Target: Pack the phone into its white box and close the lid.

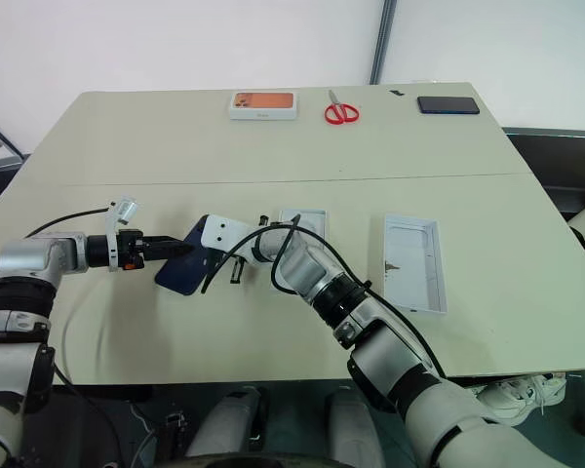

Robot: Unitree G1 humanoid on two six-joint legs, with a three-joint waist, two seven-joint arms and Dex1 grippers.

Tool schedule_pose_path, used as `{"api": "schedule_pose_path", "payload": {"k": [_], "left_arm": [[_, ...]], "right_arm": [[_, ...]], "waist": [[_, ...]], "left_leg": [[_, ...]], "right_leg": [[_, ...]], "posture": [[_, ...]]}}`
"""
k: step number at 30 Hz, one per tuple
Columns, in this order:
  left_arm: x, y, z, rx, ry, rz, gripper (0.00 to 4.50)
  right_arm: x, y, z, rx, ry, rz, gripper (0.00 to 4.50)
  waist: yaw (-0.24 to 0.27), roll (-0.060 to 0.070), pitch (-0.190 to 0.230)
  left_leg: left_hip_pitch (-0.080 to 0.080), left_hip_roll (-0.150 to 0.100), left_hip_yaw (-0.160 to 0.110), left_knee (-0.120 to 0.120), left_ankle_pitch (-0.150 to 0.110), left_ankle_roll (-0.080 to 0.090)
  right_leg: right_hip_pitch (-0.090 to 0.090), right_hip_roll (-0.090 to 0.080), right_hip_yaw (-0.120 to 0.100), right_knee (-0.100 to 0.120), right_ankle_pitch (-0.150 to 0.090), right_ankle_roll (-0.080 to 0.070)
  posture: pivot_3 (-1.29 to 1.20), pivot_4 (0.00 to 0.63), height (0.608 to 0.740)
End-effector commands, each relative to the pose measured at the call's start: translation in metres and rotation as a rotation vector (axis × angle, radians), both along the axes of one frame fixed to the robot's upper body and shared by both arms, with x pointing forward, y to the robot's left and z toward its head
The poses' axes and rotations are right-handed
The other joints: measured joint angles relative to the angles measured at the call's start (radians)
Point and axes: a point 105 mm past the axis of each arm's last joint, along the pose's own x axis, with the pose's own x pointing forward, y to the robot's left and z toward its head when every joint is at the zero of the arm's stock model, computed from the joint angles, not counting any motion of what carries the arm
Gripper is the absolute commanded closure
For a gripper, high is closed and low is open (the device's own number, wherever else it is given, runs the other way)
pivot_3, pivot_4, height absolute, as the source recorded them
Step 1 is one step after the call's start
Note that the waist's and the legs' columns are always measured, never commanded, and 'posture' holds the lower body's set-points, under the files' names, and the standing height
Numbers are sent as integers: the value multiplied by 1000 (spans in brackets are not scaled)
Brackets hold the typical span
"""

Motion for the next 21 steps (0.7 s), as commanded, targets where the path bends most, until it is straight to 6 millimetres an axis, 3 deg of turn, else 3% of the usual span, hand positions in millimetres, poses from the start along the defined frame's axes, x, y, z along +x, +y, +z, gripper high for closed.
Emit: {"api": "schedule_pose_path", "payload": {"k": [1, 8, 12, 18, 21], "left_arm": [[-21, -22, -40, -19, 187, -68, 746], [-25, -27, -39, -59, 208, -56, 746], [-16, -27, -18, -206, 235, 6, 746], [-24, -29, -11, -188, 276, -24, 746], [-19, -32, 3, -243, 268, -13, 746]], "right_arm": [[-5, 6, 6, 7, -14, 36, 4481], [-4, 12, 8, 25, -22, 30, 4481], [-1, 7, 6, 17, -26, 19, 4481], [1, 3, 5, 5, -32, 15, 4481], [2, 2, 6, 11, -33, 11, 4481]], "waist": [[-1, 0, 0], [-5, 2, -4], [-6, 2, -5], [-6, 1, -5], [-7, 1, -4]], "left_leg": [[0, 0, 0, 0, 0, 0], [1, 0, 0, -1, 0, 0], [2, 0, 0, -1, 0, 0], [1, 0, 0, -1, 0, 0], [1, 0, 0, -1, 0, 0]], "right_leg": [[0, 0, 0, 0, 0, 0], [0, 0, 0, 0, 0, 0], [1, 0, 1, 0, 0, 0], [1, 0, 1, 0, 0, 0], [0, 0, 1, 0, 0, 0]], "posture": [[0, 150, 740], [0, 150, 740], [0, 150, 740], [0, 150, 740], [0, 150, 740]]}}
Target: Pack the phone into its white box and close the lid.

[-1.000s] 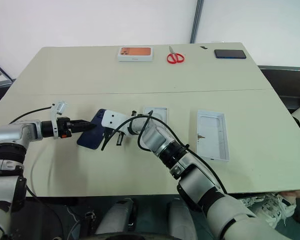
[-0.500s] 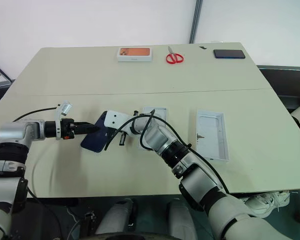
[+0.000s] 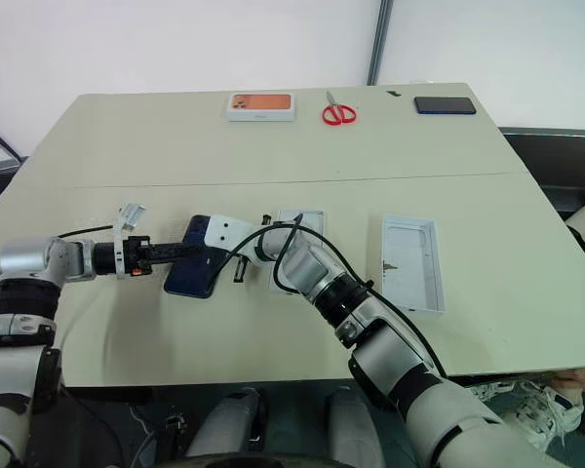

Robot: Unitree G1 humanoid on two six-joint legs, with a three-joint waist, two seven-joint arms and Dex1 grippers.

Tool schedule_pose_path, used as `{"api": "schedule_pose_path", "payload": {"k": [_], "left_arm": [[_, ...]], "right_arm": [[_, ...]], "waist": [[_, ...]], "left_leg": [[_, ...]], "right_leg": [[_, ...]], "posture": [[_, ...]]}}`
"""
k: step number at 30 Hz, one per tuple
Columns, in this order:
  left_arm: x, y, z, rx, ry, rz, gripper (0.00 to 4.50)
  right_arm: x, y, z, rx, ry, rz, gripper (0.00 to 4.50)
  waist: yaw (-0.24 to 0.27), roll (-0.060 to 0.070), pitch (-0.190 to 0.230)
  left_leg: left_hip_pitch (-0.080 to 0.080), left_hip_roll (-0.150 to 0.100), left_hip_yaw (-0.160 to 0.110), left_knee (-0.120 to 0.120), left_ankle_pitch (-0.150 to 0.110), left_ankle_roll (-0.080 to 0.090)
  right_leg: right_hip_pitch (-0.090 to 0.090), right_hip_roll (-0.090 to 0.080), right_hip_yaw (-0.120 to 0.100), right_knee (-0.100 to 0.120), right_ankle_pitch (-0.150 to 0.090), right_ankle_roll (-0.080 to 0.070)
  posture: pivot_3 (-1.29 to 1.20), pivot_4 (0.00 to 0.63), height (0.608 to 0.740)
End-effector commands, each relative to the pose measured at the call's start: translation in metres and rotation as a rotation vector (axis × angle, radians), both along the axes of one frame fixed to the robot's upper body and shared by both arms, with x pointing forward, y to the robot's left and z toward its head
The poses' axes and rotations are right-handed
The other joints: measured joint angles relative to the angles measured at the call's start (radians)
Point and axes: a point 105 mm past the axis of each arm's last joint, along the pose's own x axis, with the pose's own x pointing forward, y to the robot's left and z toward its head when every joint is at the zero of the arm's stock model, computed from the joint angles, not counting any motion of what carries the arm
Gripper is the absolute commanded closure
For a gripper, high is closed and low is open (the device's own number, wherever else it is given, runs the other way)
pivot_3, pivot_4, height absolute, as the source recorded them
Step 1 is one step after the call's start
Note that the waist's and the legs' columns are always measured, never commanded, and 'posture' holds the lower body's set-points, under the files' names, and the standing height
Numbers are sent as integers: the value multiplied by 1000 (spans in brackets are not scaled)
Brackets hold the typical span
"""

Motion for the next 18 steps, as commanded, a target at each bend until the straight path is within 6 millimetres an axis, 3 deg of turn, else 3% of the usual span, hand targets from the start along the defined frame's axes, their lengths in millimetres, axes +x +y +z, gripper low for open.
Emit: {"api": "schedule_pose_path", "payload": {"k": [1, 8, 18], "left_arm": [[-5, -12, -1, -42, 45, -39, 746], [-1, 1, -7, 5, 8, 17, 746], [8, 14, -2, -35, -7, 105, 746]], "right_arm": [[-1, 5, 7, 15, -25, 19, 4481], [-1, 5, 7, 10, -32, 24, 4481], [-2, 5, 7, 10, -33, 31, 4481]], "waist": [[-1, 0, 0], [-2, 0, 0], [-17, 0, 0]], "left_leg": [[0, 0, 0, 0, 0, 0], [-1, 0, 0, 0, 0, 0], [-1, 0, -1, 0, 0, 0]], "right_leg": [[0, 0, 0, 0, 0, 0], [-1, 0, 0, 0, 0, 0], [-1, 0, 0, 1, 0, 0]], "posture": [[0, 150, 740], [0, 150, 740], [0, 150, 740]]}}
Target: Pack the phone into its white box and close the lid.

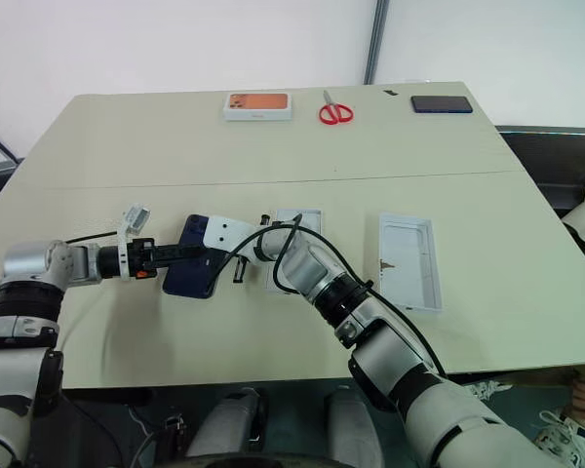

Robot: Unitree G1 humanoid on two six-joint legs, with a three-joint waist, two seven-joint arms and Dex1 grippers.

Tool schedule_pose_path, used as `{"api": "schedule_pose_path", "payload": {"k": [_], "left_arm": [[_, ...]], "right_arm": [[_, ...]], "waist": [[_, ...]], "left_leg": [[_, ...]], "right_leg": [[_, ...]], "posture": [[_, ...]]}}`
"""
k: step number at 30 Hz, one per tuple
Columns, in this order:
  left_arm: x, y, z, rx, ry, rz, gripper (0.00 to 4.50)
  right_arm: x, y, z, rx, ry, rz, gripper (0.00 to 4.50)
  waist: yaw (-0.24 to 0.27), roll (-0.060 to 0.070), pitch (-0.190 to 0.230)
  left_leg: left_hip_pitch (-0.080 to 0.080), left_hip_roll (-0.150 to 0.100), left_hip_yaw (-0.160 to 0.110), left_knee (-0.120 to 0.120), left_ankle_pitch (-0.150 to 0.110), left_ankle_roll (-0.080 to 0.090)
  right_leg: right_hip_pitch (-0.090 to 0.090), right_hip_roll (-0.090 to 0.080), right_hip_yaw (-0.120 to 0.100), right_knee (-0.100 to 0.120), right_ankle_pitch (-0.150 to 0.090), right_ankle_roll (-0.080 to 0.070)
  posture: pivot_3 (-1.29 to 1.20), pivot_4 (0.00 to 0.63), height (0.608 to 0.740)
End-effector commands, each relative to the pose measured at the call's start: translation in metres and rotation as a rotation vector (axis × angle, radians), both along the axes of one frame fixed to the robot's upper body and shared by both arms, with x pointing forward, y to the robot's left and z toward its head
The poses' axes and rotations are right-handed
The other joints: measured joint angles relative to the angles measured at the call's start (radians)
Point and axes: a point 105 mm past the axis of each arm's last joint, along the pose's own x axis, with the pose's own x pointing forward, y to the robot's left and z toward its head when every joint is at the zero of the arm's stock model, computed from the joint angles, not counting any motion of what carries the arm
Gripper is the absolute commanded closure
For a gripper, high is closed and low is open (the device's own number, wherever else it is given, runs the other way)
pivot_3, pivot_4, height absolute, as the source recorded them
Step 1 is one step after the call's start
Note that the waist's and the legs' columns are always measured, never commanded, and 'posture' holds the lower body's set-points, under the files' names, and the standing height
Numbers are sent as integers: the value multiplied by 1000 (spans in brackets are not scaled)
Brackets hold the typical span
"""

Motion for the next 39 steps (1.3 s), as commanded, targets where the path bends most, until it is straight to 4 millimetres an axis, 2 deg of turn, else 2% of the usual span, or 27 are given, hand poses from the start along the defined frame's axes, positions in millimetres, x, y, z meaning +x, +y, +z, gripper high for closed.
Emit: {"api": "schedule_pose_path", "payload": {"k": [1, 3, 8, 18, 20, 23, 31, 36, 39], "left_arm": [[5, 10, -1, 32, 2, 52, 1003], [4, 8, -4, 30, 14, 49, 1592], [-1, 6, -11, 27, 31, 33, 4015], [-5, 9, -12, 0, 59, 46, 4015], [-5, 7, -12, -20, 66, 48, 4460], [-7, 7, -12, -23, 68, 51, 4493], [-9, 10, 0, -148, 45, 99, 4493], [-7, 12, 9, -262, 42, 166, 4493], [-10, 13, 12, -339, 70, 192, 4500]], "right_arm": [[-1, 3, 7, 14, -20, 16, 4500], [0, 3, 7, 14, -23, 14, 4500], [-1, 3, 7, 17, -20, 14, 4500], [0, 4, 8, 21, -25, 12, 4500], [-1, 4, 8, 22, -25, 13, 4500], [0, 4, 10, 31, -27, 11, 4500], [-8, 0, 33, 251, 74, 34, 4500], [-4, -8, 50, 391, 147, 12, 4500], [-8, -14, 52, 419, 205, 18, 3604]], "waist": [[-4, 0, 0], [-8, 0, 0], [-7, -1, 0], [-10, -1, 0], [-10, -1, 0], [-10, -1, 0], [-12, -1, 0], [-9, -3, 1], [-9, -3, 2]], "left_leg": [[0, 0, 0, 0, 0, 0], [0, 0, 0, 0, 0, 0], [-2, 0, 0, 0, 0, 0], [-1, 1, 0, 0, 0, 0], [-1, 1, 0, -1, 0, 0], [-1, 1, 0, -1, 0, 0], [-1, 1, -1, -1, 0, 0], [-2, 2, -2, -1, 0, 0], [-2, 2, -2, -1, 0, 0]], "right_leg": [[0, 0, 0, 0, 0, 0], [0, 0, 0, 0, 0, 0], [-2, 0, 1, 0, 0, 0], [-2, 0, 1, 1, 0, 0], [-2, 0, 1, 1, 0, 0], [-2, 0, 1, 1, 0, 0], [-3, 0, 2, 0, 0, 0], [-3, 0, 2, 0, 0, 0], [-4, 0, 2, 0, 0, 0]], "posture": [[0, 150, 740], [0, 150, 740], [0, 150, 740], [0, 150, 740], [0, 150, 740], [0, 150, 740], [0, 150, 740], [0, 150, 740], [0, 150, 740]]}}
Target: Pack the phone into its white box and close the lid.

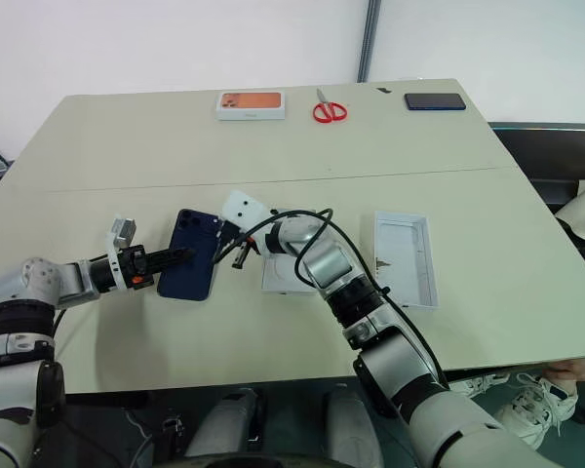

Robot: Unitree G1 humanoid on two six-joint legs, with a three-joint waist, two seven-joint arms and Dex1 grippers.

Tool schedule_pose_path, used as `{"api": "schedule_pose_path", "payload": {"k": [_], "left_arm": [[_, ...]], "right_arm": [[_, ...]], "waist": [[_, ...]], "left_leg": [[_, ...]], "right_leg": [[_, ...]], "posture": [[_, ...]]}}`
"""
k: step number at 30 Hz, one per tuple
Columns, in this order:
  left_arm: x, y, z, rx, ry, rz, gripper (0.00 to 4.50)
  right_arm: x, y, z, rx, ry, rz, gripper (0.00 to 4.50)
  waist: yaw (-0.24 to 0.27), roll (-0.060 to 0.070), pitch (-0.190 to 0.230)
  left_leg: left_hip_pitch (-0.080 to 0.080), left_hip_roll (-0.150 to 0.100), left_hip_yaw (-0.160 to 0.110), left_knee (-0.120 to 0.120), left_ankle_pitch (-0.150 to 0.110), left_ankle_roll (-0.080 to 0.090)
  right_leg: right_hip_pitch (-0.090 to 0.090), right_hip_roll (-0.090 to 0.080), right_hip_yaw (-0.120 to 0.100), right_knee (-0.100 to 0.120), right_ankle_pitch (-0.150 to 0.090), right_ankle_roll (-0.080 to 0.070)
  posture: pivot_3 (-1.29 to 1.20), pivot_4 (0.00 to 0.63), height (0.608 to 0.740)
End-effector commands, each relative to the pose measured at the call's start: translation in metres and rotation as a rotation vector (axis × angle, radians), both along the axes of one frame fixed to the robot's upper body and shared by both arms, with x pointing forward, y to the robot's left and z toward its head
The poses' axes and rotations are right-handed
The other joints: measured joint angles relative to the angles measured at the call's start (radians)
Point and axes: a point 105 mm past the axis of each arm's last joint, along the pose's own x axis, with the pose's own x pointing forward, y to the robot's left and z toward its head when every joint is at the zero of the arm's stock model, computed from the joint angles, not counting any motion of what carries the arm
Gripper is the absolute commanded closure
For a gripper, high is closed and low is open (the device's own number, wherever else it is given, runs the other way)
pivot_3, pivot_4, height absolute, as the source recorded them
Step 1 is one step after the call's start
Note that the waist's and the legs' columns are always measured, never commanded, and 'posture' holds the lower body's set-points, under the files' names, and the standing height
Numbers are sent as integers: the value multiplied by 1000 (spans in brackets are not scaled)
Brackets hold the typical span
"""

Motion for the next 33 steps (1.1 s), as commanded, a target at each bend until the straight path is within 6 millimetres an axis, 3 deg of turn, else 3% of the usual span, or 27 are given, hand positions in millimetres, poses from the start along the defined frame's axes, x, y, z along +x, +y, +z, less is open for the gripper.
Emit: {"api": "schedule_pose_path", "payload": {"k": [1, 5, 11, 18, 30, 33], "left_arm": [[0, 3, 18, -113, -29, 38, 4500], [-2, 6, 21, -159, -31, 84, 4500], [-5, 13, 30, -205, -66, 134, 4500], [-7, -2, 38, -203, -117, 111, 4500], [-12, -17, 35, -202, -115, 82, 4500], [-12, -19, 34, -190, -114, 81, 4500]], "right_arm": [[-5, -2, 20, 66, -19, 34, 3192], [-20, -20, 26, 94, 25, 93, 1112], [-39, -58, 27, -9, -2, 158, 1112], [-61, -99, -6, -286, -12, 227, 1112], [-58, -103, -23, -329, -2, 190, 1112], [-57, -104, -27, -343, 1, 184, 1986]], "waist": [[0, 0, 0], [2, -1, 1], [3, -2, 1], [4, -3, 2], [7, -4, 2], [8, -4, 2]], "left_leg": [[0, 0, 0, 0, 0, 0], [-1, 0, 0, 0, 0, 0], [-1, 0, 0, 0, 0, 0], [-1, 0, 1, 0, 0, 0], [-1, 0, 1, 0, 0, 0], [-1, 0, 1, 0, 0, 0]], "right_leg": [[0, 0, 0, 0, 0, 0], [-1, -1, 0, 0, 0, 0], [0, -1, 0, -1, 0, 0], [0, -2, 0, -3, 0, 0], [0, -3, 0, -3, 0, 0], [1, -3, 0, -3, 0, 0]], "posture": [[0, 150, 740], [0, 150, 740], [0, 150, 740], [0, 150, 740], [0, 150, 740], [0, 150, 740]]}}
